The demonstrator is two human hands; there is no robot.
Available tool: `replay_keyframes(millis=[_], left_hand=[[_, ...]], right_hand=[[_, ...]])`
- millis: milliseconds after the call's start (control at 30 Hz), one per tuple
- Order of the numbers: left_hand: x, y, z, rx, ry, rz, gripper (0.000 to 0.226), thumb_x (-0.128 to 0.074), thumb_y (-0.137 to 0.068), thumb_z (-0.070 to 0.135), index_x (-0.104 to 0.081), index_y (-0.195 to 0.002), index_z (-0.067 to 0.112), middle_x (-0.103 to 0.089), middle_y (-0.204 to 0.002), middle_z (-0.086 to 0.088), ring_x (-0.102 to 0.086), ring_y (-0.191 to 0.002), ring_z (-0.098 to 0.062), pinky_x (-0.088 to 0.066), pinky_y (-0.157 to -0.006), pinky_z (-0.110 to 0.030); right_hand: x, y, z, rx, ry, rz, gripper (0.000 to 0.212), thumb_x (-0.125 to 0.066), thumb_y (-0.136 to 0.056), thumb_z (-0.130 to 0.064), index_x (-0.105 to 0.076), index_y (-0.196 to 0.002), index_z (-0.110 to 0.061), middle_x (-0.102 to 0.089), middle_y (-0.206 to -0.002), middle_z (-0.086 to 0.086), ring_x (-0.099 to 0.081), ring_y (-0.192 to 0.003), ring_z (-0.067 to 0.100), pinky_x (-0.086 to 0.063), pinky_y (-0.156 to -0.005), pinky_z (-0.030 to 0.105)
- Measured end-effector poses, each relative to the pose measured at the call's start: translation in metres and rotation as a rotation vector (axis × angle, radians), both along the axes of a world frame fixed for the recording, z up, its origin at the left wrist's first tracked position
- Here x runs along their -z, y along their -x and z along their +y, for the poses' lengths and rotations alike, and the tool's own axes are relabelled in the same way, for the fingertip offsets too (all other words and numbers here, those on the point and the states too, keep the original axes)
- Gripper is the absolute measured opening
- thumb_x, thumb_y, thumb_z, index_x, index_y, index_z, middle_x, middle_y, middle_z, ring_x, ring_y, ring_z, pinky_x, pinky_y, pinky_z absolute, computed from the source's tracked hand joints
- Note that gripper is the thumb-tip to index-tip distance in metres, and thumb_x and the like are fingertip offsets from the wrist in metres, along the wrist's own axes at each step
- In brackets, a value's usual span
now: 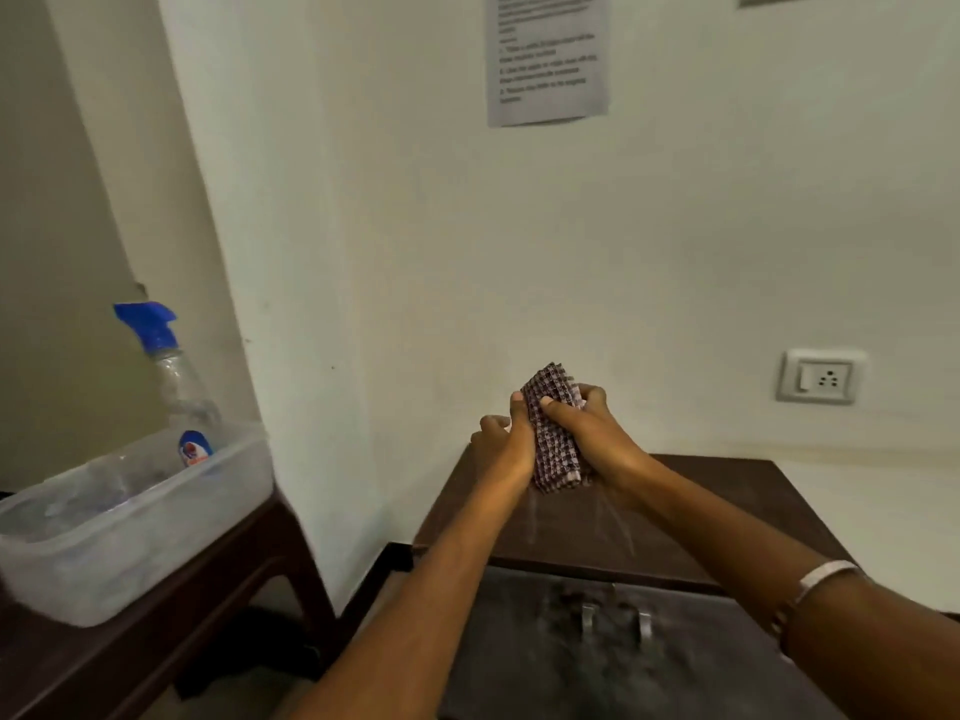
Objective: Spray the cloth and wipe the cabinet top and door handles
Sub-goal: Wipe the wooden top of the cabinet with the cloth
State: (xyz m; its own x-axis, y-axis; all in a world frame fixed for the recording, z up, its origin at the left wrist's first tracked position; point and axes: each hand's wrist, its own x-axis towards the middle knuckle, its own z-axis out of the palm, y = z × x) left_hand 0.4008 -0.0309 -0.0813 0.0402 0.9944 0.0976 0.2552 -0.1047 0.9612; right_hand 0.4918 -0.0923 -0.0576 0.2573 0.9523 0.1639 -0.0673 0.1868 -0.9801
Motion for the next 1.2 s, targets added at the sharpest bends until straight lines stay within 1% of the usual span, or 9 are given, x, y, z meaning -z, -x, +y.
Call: replay_keyframes(millis=[67,133,267,500,600,733,833,1000,1200], left_hand=[[0.019,-0.023,-0.005,0.039,-0.084,0.084,0.058,-0.033,-0.094,0.058,-0.05,-0.121,0.01,-0.052,-0.128,-0.01,-0.055,-0.112,-0.027,-0.045,-0.082,-0.035],[0.044,-0.041,-0.007,0.068,-0.203,0.222,0.05,-0.034,-0.097,0.051,-0.048,-0.124,0.012,-0.047,-0.133,-0.01,-0.045,-0.123,-0.026,-0.042,-0.094,-0.038],[0.106,-0.069,-0.007,0.128,-0.479,0.495,0.043,-0.034,-0.099,0.042,-0.046,-0.131,0.016,-0.046,-0.132,-0.002,-0.04,-0.126,-0.022,-0.034,-0.106,-0.037],[0.182,-0.105,-0.002,0.263,-0.656,0.667,0.058,-0.026,-0.096,0.044,-0.041,-0.142,0.013,-0.042,-0.148,-0.005,-0.033,-0.141,-0.022,-0.015,-0.122,-0.041],[0.201,-0.116,0.005,0.296,-0.727,0.695,0.057,-0.031,-0.097,0.042,-0.041,-0.144,0.012,-0.042,-0.15,-0.005,-0.033,-0.142,-0.022,-0.009,-0.122,-0.038],[0.212,-0.126,0.012,0.323,-0.782,0.765,0.057,-0.031,-0.097,0.043,-0.042,-0.143,0.011,-0.045,-0.148,-0.005,-0.036,-0.141,-0.021,-0.016,-0.117,-0.038],[0.215,-0.129,0.013,0.296,-0.786,0.795,0.059,-0.029,-0.097,0.045,-0.043,-0.144,0.012,-0.044,-0.149,-0.004,-0.035,-0.142,-0.019,-0.019,-0.116,-0.038],[0.216,-0.131,0.015,0.264,-0.785,0.794,0.061,-0.023,-0.097,0.047,-0.043,-0.143,0.013,-0.044,-0.149,-0.003,-0.035,-0.142,-0.018,-0.02,-0.116,-0.041],[0.216,-0.135,0.014,0.219,-0.836,0.751,0.06,-0.021,-0.097,0.045,-0.053,-0.137,0.014,-0.053,-0.142,-0.003,-0.045,-0.135,-0.02,-0.026,-0.113,-0.044]], right_hand=[[0.017,-0.032,0.001,0.08,0.022,-0.063,0.045,-0.057,-0.093,-0.022,-0.027,-0.127,-0.017,-0.055,-0.116,0.012,-0.062,-0.104,0.024,-0.053,-0.091,0.045],[0.031,-0.059,0.001,0.153,0.056,-0.134,0.041,-0.056,-0.093,-0.025,-0.03,-0.124,-0.016,-0.054,-0.119,0.015,-0.061,-0.105,0.027,-0.052,-0.093,0.051],[0.058,-0.108,-0.002,0.276,0.135,-0.165,0.042,-0.056,-0.093,-0.026,-0.035,-0.127,-0.013,-0.056,-0.116,0.013,-0.062,-0.098,0.025,-0.054,-0.085,0.044],[0.103,-0.193,-0.01,0.435,0.302,-0.27,0.047,-0.058,-0.092,-0.028,-0.034,-0.13,-0.015,-0.054,-0.11,0.009,-0.059,-0.088,0.021,-0.052,-0.075,0.037],[0.117,-0.23,-0.012,0.547,0.358,-0.403,0.048,-0.058,-0.091,-0.03,-0.035,-0.13,-0.015,-0.055,-0.115,0.009,-0.059,-0.094,0.025,-0.052,-0.087,0.045],[0.125,-0.274,-0.01,0.659,0.381,-0.703,0.049,-0.059,-0.09,-0.022,-0.037,-0.132,-0.01,-0.056,-0.118,0.013,-0.054,-0.095,0.025,-0.044,-0.081,0.034],[0.133,-0.302,-0.002,0.731,0.424,-0.874,0.052,-0.061,-0.086,-0.019,-0.038,-0.131,-0.01,-0.055,-0.122,0.019,-0.057,-0.103,0.034,-0.046,-0.084,0.037],[0.145,-0.336,0.014,0.787,0.542,-1.007,0.045,-0.059,-0.083,-0.023,-0.039,-0.123,-0.015,-0.053,-0.113,0.021,-0.057,-0.097,0.041,-0.051,-0.085,0.05],[0.163,-0.364,0.05,0.762,0.625,-1.077,0.046,-0.059,-0.084,-0.024,-0.038,-0.125,-0.018,-0.05,-0.117,0.019,-0.056,-0.102,0.041,-0.049,-0.088,0.05]])
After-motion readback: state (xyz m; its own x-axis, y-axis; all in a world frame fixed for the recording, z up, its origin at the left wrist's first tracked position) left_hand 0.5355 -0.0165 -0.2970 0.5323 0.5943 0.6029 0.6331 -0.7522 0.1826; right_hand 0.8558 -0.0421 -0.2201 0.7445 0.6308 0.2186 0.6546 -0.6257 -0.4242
